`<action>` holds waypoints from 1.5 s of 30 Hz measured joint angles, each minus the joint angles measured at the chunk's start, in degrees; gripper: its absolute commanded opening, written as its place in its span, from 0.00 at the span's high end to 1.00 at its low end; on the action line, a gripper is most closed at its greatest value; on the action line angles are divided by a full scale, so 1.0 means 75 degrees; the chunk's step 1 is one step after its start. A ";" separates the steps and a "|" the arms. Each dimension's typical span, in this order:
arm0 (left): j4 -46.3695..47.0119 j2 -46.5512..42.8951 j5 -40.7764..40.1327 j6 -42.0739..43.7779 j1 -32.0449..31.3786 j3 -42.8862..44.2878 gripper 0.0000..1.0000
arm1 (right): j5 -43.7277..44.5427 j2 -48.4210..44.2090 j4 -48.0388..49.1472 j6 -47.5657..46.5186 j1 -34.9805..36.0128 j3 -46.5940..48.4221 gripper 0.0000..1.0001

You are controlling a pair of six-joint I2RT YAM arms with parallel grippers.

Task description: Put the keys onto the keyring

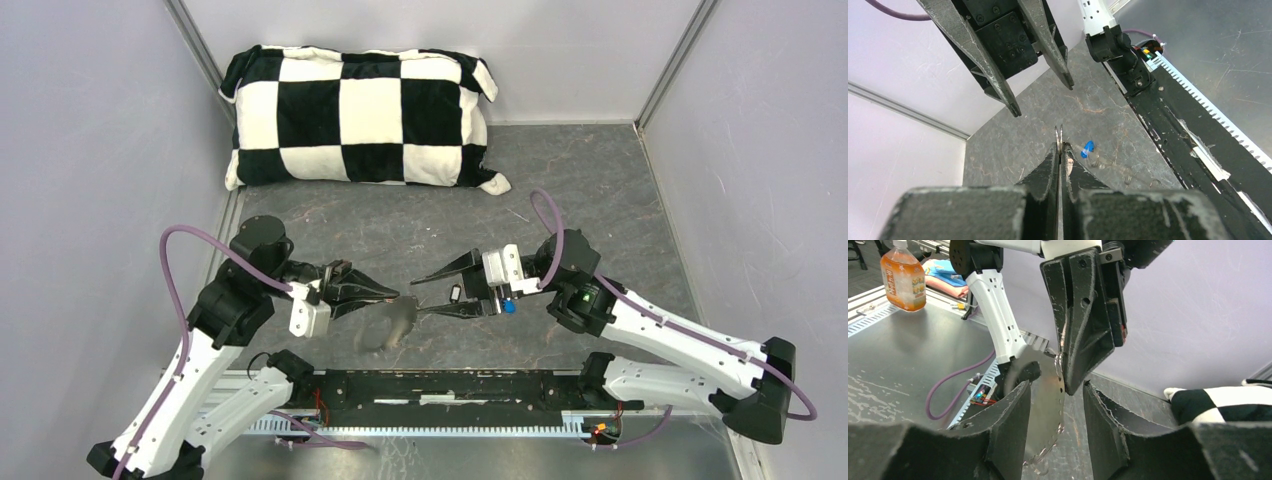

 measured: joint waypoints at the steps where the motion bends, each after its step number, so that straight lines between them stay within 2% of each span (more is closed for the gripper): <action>1: 0.0000 0.0026 0.0015 0.0017 0.0000 0.0017 0.98 | -0.0003 0.0017 0.0055 0.0026 0.0032 0.0000 0.52; 11: 0.1014 0.0146 0.0216 -0.0533 0.0000 0.0052 0.98 | 0.0388 0.0277 0.0478 0.0052 0.0501 -0.0020 0.54; 25: 0.1253 0.0172 0.0169 -0.0991 0.0006 0.0009 0.98 | 0.1559 0.0329 0.1005 0.0254 0.0682 -0.0213 0.58; 28: 0.1250 0.0149 0.0143 -0.1014 0.0009 -0.0050 0.98 | 0.1760 0.0350 0.0915 0.0248 0.0682 -0.0213 0.53; 32: 0.1037 0.0017 0.0038 -0.0857 0.0009 -0.0242 0.98 | 0.2197 0.0219 0.0495 0.0152 0.0682 -0.0221 0.40; 38: 0.0542 -0.0149 -0.0306 -0.0265 0.0009 -0.0787 0.98 | 0.3512 -0.0752 -0.0440 0.0044 0.0682 -0.0597 0.26; 39: 0.0507 -0.0146 -0.0364 -0.0256 0.0006 -0.0877 0.98 | 0.3736 -0.0860 -0.0574 0.0076 0.0679 -0.0653 0.20; 40: 0.0469 -0.0143 -0.0449 -0.0256 0.0009 -0.0985 0.98 | 0.4068 -0.0982 -0.0755 0.0122 0.0679 -0.0743 0.03; 45: 0.0417 -0.0058 -0.0755 -0.0259 0.0009 -0.1696 0.98 | 0.5808 -0.1256 -0.1597 0.0568 0.0533 -0.1457 0.02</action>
